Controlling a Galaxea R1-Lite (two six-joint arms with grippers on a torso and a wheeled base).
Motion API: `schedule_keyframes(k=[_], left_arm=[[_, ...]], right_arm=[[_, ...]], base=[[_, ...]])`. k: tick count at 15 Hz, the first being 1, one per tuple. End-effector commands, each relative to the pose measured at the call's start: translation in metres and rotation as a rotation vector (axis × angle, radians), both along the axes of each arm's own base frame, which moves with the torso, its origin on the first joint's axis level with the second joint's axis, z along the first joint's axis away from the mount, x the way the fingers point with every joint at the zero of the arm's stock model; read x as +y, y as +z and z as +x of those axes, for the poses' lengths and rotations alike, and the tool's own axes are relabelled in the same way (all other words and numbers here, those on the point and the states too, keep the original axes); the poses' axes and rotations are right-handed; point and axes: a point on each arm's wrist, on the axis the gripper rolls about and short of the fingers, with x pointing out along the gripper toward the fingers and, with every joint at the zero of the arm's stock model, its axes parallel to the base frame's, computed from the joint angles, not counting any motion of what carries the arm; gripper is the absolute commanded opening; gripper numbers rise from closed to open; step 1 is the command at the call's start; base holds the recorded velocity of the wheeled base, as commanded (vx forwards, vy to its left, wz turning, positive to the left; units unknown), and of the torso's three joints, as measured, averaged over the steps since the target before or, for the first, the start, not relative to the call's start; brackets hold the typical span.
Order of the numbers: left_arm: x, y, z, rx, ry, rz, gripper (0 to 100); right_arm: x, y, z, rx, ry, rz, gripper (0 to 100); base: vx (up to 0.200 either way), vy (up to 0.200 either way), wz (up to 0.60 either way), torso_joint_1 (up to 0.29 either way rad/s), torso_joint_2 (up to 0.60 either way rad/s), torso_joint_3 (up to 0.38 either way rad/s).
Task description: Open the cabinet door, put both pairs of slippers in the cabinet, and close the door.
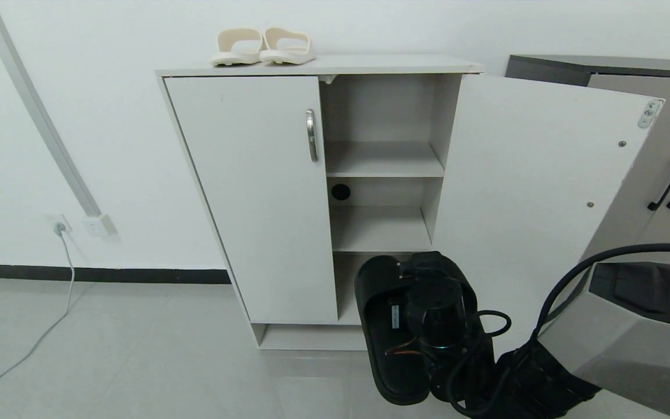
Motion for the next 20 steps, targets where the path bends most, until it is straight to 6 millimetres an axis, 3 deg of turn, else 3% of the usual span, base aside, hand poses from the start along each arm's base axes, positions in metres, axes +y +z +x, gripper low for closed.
schedule_keyframes(k=[1, 4, 13, 20], left_arm=[[0.000, 0.000, 0.000, 0.002, 0.000, 0.001, 0], [0.000, 0.000, 0.000, 0.003, -0.002, 0.002, 0], [0.000, 0.000, 0.000, 0.008, -0.005, 0.005, 0], [0.000, 0.000, 0.000, 0.002, -0.003, 0.004, 0]], right_arm=[[0.002, -0.001, 0.001, 0.000, 0.000, 0.000, 0], [0.008, -0.006, 0.008, -0.002, 0.000, 0.003, 0], [0.011, 0.010, 0.026, -0.042, -0.026, 0.045, 0], [0.034, 0.014, 0.044, -0.037, 0.007, 0.050, 0]], base=[[0.000, 0.000, 0.00, 0.000, 0.00, 0.000], [0.000, 0.000, 0.00, 0.000, 0.00, 0.000], [0.000, 0.000, 0.00, 0.004, 0.00, -0.172], [0.000, 0.000, 0.00, 0.006, 0.00, -0.197]])
